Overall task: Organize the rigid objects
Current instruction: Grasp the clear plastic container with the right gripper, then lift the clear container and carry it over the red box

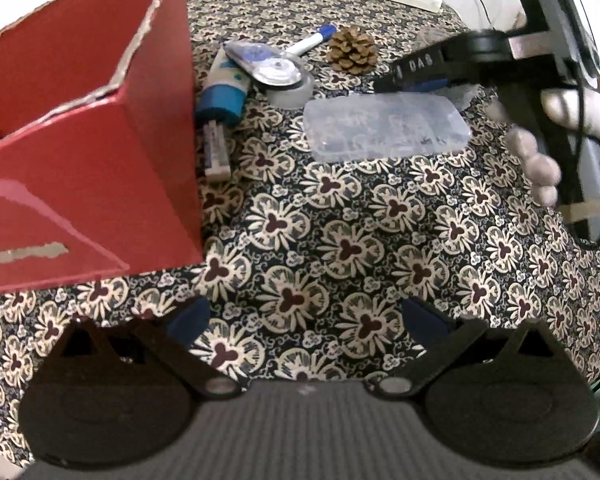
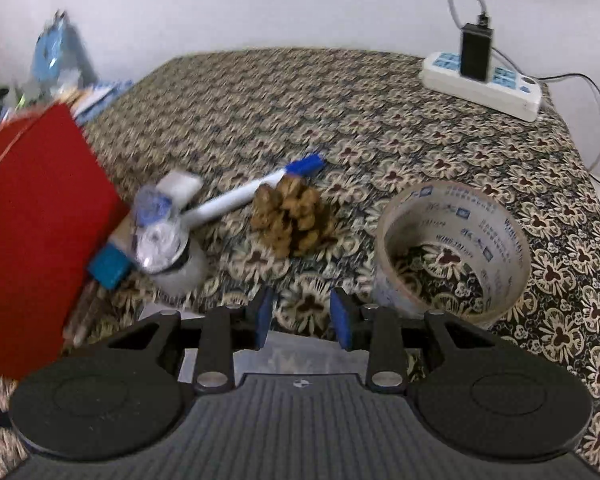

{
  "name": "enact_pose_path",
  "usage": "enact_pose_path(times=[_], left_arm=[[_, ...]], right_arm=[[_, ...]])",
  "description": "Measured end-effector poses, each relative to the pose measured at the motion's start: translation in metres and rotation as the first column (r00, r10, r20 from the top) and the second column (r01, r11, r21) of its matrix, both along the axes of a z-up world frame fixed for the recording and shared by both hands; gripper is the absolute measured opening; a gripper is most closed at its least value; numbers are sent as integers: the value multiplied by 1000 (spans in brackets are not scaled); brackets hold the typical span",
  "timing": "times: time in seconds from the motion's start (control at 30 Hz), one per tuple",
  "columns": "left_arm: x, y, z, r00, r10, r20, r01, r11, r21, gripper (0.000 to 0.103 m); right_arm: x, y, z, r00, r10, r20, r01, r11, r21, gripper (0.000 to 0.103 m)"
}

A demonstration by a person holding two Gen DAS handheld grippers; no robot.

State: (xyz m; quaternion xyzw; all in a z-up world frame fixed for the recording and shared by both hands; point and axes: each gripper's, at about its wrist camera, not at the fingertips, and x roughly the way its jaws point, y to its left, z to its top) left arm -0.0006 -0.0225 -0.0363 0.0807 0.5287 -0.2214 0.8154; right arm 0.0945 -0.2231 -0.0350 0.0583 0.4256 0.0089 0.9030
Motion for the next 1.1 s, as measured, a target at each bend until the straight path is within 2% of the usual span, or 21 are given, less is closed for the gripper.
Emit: enact_pose_path(times=[0.07,0.17,0.37,0.47,0.63,0.8,1.0,1.1], left_arm=[[1,0,-1,1000,-9,-5,9,1000,-7,102],[1,-2,-2,1000,-25,-9,25,1000,-16,102],[1,-7,-4,997,-75,-17,74,996,-44,102],[0,-9,-4,995,-103,-14,102,993,-66,102],[0,-14,-9,987,-151,-47,145,983,-113,102],[1,-16,-15,981,-177,-83,163,975,-149,102],[-3,-14,-15,981,-181,-64,170,974,-153,100],[-4,-12,-15,986,-164,-38,158,979,-126,100]], right_arm=[[-4,-5,-3,998,15,-61,-11,998,66,17],[-20,-14,-3,995,10,-94,6,986,167,16],[-60,-27,-2,987,8,-159,36,962,271,17],[-79,-33,-3,984,8,-179,63,922,383,17],[-105,-39,-16,978,14,-206,108,816,568,19],[-113,-21,-19,974,79,-210,74,770,634,19],[-117,2,-21,967,154,-201,19,747,664,19],[-115,16,-23,959,199,-199,-12,737,676,19]])
